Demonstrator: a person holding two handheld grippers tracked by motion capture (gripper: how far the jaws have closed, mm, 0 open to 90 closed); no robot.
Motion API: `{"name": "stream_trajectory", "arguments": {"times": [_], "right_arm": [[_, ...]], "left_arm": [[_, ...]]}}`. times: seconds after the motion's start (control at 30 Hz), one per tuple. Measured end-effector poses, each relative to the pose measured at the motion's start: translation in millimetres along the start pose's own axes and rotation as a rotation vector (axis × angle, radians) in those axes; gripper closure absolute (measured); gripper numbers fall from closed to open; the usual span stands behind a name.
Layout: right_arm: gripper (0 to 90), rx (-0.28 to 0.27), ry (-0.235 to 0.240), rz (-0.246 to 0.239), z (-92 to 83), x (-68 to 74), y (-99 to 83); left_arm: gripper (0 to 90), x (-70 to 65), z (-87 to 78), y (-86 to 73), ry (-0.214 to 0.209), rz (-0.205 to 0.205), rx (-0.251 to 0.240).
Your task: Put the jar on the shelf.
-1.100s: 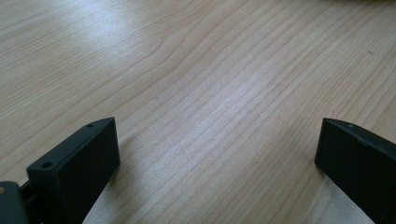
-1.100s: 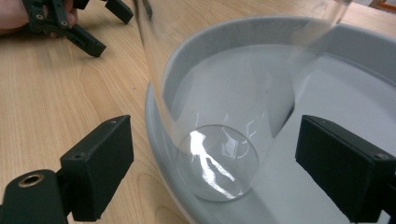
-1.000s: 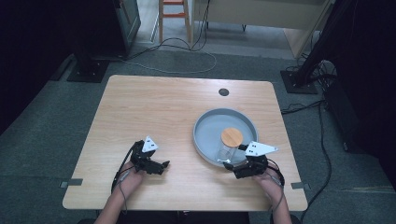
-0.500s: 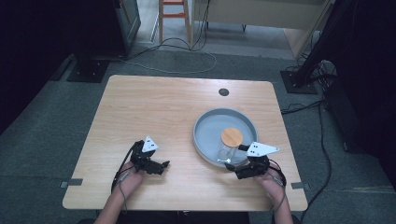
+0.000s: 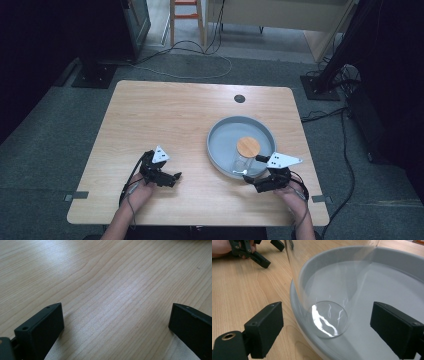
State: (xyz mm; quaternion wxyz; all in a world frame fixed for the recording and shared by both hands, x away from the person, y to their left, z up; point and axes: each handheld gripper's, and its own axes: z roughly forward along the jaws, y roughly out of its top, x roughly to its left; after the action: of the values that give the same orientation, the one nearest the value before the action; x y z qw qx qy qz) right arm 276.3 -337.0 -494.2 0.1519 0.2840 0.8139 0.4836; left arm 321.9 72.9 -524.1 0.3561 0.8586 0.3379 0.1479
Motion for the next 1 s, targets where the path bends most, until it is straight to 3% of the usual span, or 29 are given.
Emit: {"name": "stream_trajectory", "arguments": {"times": [0.5, 1.0], "right_arm": [[11.3, 0.016, -0.003, -0.020, -1.3, -0.1, -3.6], [11.3, 0.010, -0.019, 0.000, -9.6, -5.5, -9.1]], "left_arm": [[0.0, 0.0, 0.0, 0.0, 0.000, 0.000, 0.000], [0.0, 0.0, 0.0, 0.0, 0.000, 0.000, 0.000]]}}
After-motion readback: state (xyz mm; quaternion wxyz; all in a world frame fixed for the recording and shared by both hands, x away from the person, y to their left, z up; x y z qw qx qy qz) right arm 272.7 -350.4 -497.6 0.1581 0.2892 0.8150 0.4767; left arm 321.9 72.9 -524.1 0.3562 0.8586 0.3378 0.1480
